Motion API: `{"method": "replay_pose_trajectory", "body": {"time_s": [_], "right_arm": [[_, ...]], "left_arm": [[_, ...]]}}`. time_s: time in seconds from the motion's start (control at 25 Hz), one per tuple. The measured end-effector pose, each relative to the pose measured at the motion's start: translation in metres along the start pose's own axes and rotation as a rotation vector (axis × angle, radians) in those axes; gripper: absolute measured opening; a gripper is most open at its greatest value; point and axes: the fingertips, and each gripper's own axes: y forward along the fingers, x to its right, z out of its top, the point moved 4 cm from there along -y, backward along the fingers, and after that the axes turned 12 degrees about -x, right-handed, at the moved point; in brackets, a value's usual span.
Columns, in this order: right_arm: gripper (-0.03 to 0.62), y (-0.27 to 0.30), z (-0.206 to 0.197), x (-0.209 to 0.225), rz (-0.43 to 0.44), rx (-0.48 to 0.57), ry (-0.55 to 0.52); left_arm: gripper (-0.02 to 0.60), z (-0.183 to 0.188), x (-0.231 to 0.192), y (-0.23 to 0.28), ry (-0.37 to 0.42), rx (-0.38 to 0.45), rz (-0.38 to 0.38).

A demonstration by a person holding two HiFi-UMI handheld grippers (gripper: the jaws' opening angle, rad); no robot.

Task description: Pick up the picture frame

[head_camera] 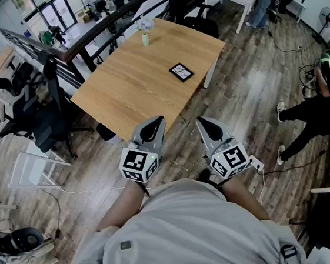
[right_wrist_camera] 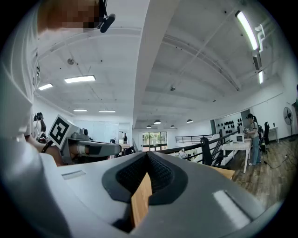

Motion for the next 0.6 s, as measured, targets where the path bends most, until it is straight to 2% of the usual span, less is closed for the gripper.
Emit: {"method": "replay_pose_trajectory", "body": {"time_s": [0.6], "right_arm": [[0.009,-0.004,0.001,0.033,0.009,0.002,0.018]], "left_arm": [[0.003,0.008,0.010,0.031,-0.013,-0.016,0.001]]}}
